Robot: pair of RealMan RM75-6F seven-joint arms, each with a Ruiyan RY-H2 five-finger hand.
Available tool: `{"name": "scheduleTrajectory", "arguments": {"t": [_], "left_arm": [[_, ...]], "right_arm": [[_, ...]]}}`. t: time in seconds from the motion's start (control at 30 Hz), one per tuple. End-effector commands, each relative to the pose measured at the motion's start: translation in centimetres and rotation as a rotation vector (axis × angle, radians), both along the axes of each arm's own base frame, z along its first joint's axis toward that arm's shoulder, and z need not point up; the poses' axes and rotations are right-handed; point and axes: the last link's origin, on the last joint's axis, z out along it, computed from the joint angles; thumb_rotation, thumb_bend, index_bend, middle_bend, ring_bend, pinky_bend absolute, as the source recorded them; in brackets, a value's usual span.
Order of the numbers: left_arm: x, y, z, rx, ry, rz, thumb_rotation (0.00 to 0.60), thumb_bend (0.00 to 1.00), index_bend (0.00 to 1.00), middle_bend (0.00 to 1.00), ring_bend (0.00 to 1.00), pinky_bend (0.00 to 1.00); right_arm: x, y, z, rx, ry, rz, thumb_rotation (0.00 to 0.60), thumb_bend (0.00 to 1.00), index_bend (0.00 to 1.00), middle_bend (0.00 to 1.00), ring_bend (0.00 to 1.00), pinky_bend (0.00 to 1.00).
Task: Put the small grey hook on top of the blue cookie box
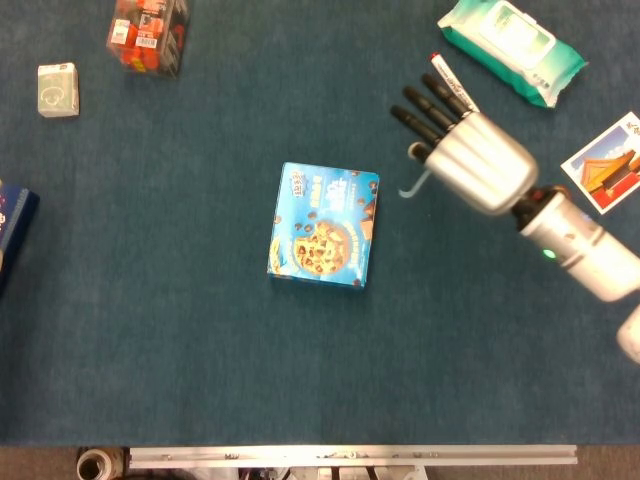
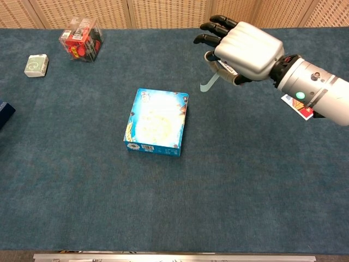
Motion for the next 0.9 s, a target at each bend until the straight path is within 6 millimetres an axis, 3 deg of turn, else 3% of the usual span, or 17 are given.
{"name": "scheduleTrajectory", "arguments": {"t": [0.03,0.5,0.9], "left_arm": [[0.0,-0.1,0.0,0.000,0.001,0.002,0.600,0.37,0.19,0.33,0.31,0.22],[-0.2,-0.1,-0.2,-0.008,0.002,0.010,0.600,0.37,0.19,0.33,0.31,0.22],[-0.6,0.0,-0.4,-0.010,-0.011,0.014,0.600,0.37,0.19,0.33,0.31,0.22]], "right_arm": [[0.9,-0.1,-1.0,-0.007,0.044,0.055,0.600,0.42,0.57,0.17,0.00,0.00],[4.3,-0.6,-4.7,-0.045,0.215,0.253,0.600,0.42,0.57,0.17,0.00,0.00],[5.9,-1.8,-5.6,-0.102,0.295,0.305,0.600,0.42,0.57,0.17,0.00,0.00]]}}
